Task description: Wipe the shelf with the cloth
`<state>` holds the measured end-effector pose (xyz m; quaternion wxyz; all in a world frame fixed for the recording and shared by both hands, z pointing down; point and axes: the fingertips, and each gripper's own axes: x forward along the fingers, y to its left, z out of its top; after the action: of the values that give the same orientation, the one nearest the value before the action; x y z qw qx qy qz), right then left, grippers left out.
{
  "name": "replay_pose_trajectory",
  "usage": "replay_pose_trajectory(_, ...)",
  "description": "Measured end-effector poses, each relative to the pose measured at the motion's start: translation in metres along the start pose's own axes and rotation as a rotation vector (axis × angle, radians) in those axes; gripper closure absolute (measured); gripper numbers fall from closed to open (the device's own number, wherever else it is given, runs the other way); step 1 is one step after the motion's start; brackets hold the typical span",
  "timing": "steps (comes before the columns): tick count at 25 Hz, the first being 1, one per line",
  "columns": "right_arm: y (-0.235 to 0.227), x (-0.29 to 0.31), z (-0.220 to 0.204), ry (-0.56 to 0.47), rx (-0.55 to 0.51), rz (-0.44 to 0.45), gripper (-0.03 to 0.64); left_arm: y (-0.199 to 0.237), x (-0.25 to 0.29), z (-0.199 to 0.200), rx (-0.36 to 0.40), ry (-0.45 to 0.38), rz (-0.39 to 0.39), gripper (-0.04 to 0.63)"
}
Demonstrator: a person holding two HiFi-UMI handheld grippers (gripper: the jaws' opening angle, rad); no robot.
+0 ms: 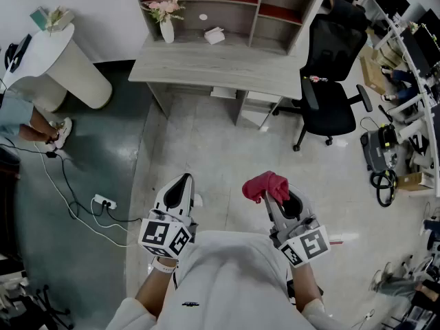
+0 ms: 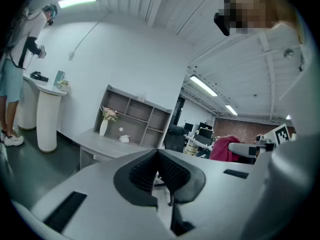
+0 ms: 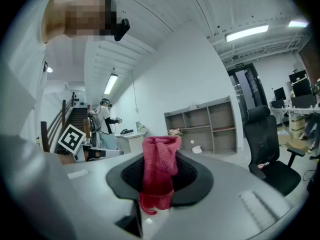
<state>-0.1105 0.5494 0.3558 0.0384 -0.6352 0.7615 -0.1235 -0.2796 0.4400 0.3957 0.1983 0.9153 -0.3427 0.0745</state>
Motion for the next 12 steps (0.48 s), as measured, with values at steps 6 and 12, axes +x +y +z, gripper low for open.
replay_pose_trajectory(6, -0.071, -0.127, -0.024, 0.034, -0.206, 0.076, 0.512, -0.173, 0.005, -0.076, 0.006, -0.029, 0.009, 0.589)
replay_pose_trajectory(12, -0.090, -0.208, -0.033, 0.047, -0.146, 0.110, 0.512, -0.263, -0.034, -0.119, -0.067, 0.005, 0.085, 0.589)
